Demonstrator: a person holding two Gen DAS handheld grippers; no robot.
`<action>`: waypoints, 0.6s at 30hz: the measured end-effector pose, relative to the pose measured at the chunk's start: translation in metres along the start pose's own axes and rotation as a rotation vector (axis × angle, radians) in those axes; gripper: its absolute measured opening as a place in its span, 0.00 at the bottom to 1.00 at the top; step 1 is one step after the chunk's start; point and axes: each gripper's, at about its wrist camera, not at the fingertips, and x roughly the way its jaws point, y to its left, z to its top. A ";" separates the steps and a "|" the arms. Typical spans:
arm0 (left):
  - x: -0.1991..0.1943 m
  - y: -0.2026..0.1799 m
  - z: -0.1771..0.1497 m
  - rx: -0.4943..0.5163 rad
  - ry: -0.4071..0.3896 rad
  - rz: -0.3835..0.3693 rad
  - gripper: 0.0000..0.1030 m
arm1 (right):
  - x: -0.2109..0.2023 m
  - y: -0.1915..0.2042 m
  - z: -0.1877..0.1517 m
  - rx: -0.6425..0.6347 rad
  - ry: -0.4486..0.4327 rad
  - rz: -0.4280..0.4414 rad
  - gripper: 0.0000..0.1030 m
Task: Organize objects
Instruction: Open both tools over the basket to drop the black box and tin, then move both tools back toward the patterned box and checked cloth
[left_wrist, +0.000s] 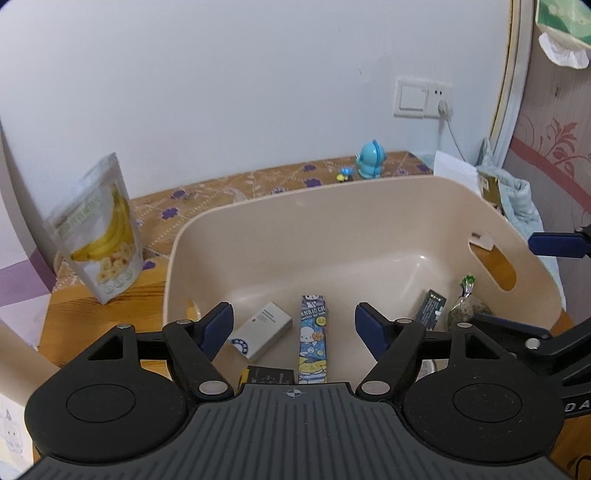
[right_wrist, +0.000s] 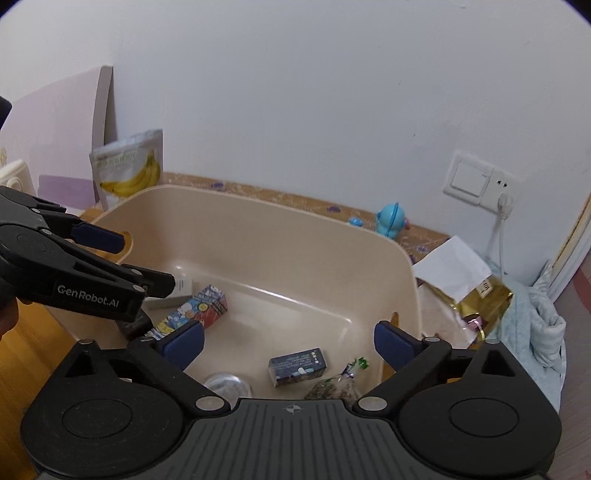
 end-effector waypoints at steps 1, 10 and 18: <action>-0.004 0.001 0.000 -0.004 -0.007 0.001 0.74 | -0.004 0.001 -0.001 0.003 -0.006 -0.001 0.99; -0.045 0.003 -0.010 -0.001 -0.070 0.027 0.77 | -0.037 0.010 -0.008 -0.001 -0.049 0.000 1.00; -0.062 0.007 -0.032 -0.007 -0.079 0.042 0.78 | -0.058 0.012 -0.021 0.003 -0.068 0.002 1.00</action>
